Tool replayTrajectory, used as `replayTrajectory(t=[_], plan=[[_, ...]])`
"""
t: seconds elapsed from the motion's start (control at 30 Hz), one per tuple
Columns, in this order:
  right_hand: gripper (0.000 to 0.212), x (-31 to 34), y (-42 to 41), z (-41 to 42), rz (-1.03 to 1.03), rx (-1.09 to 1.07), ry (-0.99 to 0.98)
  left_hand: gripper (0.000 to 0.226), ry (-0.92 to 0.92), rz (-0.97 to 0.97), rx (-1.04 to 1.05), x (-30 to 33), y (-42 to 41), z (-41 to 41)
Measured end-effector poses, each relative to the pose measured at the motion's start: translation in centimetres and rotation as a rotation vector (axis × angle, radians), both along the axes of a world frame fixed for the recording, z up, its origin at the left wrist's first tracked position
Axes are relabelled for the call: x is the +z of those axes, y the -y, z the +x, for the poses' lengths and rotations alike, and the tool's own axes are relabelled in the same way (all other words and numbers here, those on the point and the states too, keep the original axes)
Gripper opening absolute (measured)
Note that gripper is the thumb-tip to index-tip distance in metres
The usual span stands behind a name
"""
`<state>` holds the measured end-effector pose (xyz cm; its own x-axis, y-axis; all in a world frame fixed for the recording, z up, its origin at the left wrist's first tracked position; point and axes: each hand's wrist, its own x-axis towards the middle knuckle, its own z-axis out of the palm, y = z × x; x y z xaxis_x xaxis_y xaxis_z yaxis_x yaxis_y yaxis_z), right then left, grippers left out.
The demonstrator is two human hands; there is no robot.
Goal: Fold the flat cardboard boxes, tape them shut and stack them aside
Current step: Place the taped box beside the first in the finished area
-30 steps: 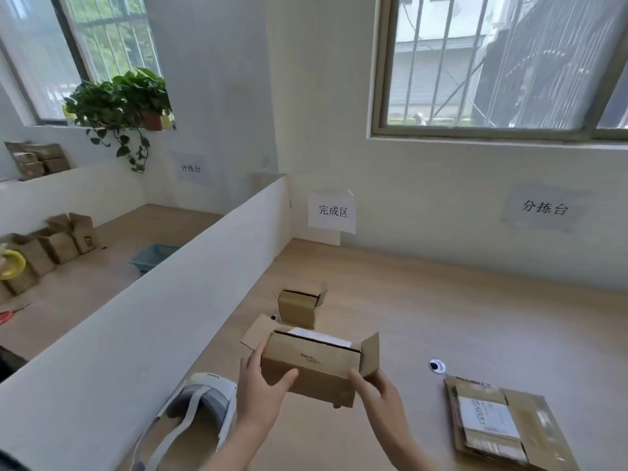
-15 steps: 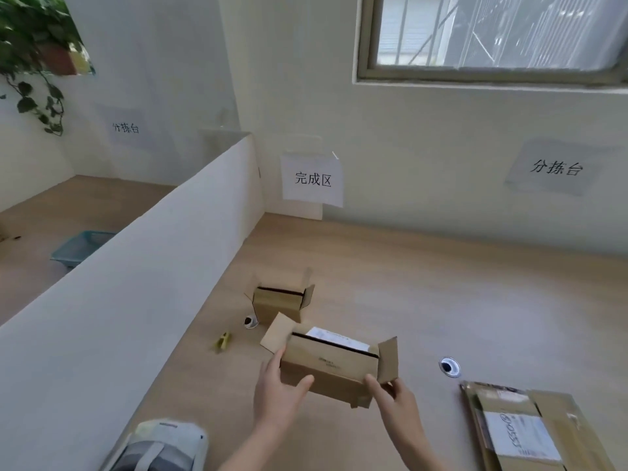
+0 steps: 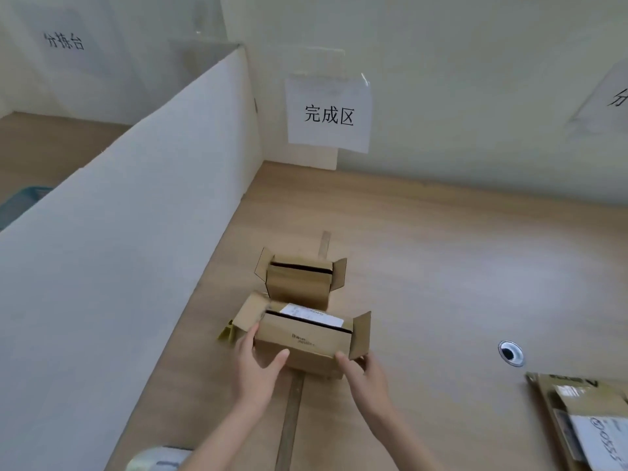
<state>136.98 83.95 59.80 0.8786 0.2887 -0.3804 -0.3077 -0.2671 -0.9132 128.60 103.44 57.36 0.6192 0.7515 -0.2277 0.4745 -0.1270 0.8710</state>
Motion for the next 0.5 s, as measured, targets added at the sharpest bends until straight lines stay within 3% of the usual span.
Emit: replayTrajectory(t=[0.27, 0.5], plan=[[0.016, -0.8, -2.7, 0.4, -0.049, -0.029, 0.028, 0.077, 0.005, -0.027, -0.001, -1.9, -2.1, 0.4], [0.033, -1.0, -1.9, 0.4, -0.031, -0.021, 0.005, 0.083, -0.008, 0.007, -0.038, -1.7, -2.1, -0.6]])
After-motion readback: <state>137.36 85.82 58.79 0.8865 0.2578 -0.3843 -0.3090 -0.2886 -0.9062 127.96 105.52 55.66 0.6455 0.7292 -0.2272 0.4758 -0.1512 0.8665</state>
